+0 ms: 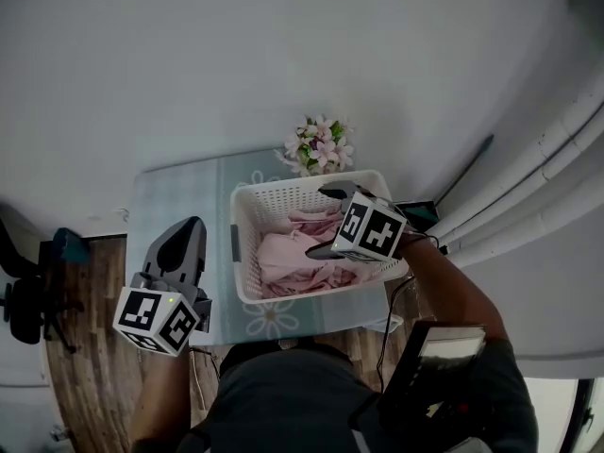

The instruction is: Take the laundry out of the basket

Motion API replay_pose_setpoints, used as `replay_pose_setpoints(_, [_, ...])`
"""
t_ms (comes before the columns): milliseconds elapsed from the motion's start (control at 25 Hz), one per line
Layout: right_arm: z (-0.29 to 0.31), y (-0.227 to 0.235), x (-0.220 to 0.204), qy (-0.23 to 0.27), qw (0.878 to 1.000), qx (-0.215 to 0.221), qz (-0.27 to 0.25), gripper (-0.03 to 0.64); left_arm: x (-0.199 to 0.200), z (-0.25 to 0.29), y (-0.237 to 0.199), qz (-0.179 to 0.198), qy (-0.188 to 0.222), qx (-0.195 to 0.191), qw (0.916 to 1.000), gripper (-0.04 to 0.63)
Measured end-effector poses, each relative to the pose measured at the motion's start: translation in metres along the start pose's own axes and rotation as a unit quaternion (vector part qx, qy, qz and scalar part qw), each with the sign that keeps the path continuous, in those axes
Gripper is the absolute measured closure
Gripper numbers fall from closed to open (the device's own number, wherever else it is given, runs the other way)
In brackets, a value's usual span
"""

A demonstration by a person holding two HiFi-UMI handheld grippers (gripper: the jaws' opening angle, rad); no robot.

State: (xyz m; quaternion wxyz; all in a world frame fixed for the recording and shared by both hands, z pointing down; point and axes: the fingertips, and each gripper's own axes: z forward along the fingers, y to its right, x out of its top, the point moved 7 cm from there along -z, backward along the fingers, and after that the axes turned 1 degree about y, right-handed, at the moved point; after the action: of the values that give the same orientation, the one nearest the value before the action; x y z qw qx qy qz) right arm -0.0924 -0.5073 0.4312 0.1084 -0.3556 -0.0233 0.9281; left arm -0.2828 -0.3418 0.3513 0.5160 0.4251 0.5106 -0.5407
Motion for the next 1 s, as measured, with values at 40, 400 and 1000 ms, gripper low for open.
replay_pose_setpoints(40, [0.009,0.000,-0.006,-0.013,1.000,0.012,0.000,0.109,-0.004,0.001,-0.006,0.002,-0.006,0.003,1.0000,0.592])
replay_pose_setpoints(400, [0.085,-0.005,-0.060,-0.136,0.984,0.104,-0.039,0.084,-0.049,0.015,-0.046,-0.021,-0.067,0.041,0.9967,0.528])
replay_pose_setpoints(1000, [0.163,-0.027,-0.120,-0.237,0.945,0.227,0.001,0.040,-0.085,0.026,-0.062,-0.045,-0.113,0.040,0.9918,0.463])
